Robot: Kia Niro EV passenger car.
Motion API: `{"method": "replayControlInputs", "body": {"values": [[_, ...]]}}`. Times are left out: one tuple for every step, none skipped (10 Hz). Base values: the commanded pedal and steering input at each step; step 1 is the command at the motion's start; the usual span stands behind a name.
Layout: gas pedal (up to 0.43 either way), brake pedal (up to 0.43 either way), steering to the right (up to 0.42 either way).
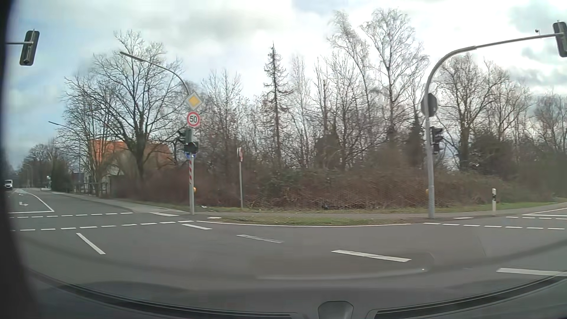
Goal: Follow the waypoints while adhering to traffic rules and regulations
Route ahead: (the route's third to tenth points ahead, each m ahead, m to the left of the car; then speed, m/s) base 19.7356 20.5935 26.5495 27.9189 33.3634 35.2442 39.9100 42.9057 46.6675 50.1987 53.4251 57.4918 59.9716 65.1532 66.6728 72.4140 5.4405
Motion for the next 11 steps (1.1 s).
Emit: {"method": "replayControlInputs", "body": {"values": [[0.358,0.000,-0.392],[0.358,0.000,-0.380],[0.370,0.000,-0.364],[0.370,0.000,-0.353],[0.370,0.000,-0.347],[0.370,0.000,-0.342],[0.370,0.000,-0.336],[0.370,0.000,-0.326],[0.370,0.000,-0.314],[0.370,0.000,-0.290],[0.370,0.000,-0.264]]}}
